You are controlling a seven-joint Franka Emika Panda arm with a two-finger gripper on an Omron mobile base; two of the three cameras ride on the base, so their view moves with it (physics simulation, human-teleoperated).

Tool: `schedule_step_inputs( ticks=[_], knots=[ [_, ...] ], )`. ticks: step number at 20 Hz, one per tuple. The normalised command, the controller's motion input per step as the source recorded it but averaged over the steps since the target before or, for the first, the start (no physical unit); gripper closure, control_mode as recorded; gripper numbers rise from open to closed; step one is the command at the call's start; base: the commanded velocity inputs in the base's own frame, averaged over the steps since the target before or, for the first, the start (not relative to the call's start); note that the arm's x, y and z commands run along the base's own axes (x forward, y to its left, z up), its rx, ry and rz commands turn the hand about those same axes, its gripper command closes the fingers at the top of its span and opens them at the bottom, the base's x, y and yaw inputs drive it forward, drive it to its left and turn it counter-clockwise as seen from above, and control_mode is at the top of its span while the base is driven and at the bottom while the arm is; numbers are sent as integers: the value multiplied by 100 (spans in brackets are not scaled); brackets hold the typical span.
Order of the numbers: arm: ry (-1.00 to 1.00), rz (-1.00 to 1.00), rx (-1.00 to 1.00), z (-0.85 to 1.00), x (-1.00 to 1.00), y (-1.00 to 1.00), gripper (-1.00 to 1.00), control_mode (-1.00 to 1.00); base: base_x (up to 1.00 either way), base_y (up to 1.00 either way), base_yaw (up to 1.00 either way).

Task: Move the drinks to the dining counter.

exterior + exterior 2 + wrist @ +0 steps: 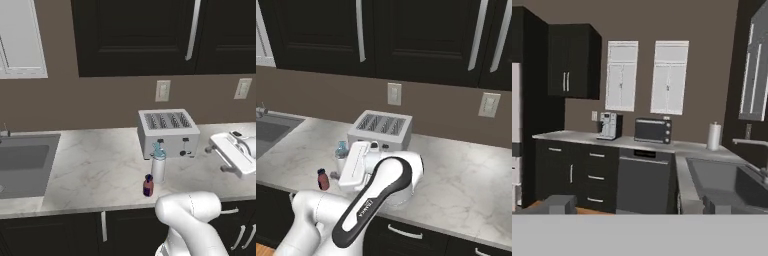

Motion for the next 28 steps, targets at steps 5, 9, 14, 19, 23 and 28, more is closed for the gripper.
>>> schedule_step_inputs(
  ticks=[5,9,14,19,23,28],
  knots=[
    [-15,0,2,-41,22,0,-100,-100,0,0,0],
    [-10,-1,1,-23,28,0,-100,-100,0,0,0],
    [-1,-3,6,-4,19,-11,-100,-100,0,0,0],
    [0,0,17,-23,22,-13,-100,-100,0,0,0],
    [0,0,15,-35,30,-5,-100,-100,0,0,0],
    [0,-2,10,-34,38,0,-100,-100,0,0,0]
  ],
)
